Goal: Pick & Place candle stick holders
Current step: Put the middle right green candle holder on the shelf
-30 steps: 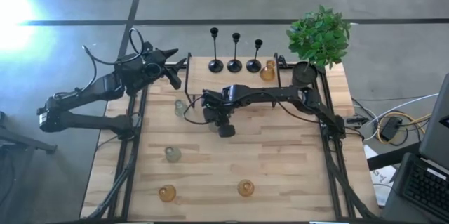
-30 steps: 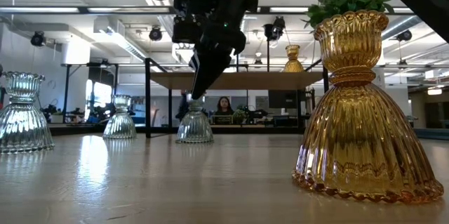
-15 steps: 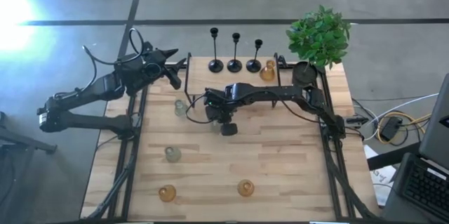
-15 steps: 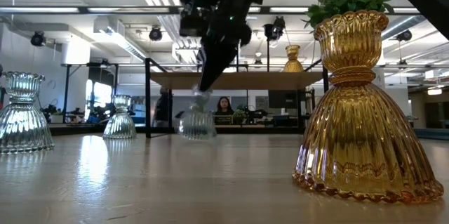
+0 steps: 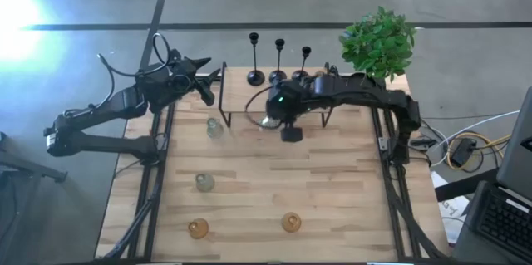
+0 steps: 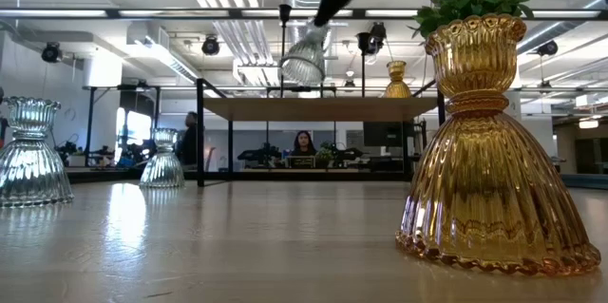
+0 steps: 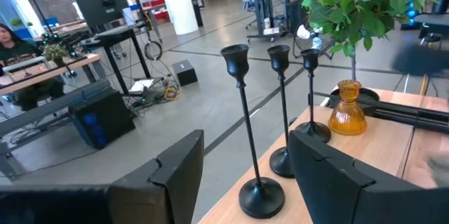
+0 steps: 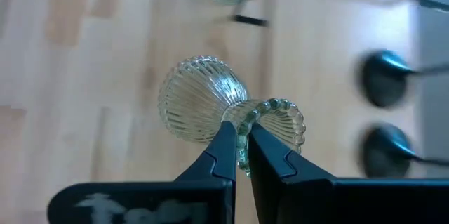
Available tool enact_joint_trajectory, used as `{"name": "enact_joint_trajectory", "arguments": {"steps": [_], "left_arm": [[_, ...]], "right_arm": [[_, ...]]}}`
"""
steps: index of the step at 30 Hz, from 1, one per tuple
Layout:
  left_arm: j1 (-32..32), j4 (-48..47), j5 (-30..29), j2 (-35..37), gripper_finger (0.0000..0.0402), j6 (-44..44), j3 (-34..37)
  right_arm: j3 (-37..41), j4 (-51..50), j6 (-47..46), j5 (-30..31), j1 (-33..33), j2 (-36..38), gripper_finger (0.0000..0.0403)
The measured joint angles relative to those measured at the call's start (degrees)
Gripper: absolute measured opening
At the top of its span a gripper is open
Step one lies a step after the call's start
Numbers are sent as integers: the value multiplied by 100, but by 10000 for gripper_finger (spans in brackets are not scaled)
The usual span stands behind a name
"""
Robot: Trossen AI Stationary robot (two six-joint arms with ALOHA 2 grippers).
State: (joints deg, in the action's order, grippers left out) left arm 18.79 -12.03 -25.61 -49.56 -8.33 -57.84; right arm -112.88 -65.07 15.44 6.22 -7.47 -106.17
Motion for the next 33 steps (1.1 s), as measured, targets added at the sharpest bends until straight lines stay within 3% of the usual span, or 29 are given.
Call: {"name": "enact_joint_trajectory", "arguments": {"steps": [6,20,33], "left_arm": [[-2,63,0,0,213,6,0],[-1,94,0,0,213,43,0],[0,87,0,0,213,41,0]], "right_arm": [[4,-484,-24,575,-403,108,9],[96,-400,313,622,-1329,-49,9],[250,-269,543,616,-1485,-38,9]]}}
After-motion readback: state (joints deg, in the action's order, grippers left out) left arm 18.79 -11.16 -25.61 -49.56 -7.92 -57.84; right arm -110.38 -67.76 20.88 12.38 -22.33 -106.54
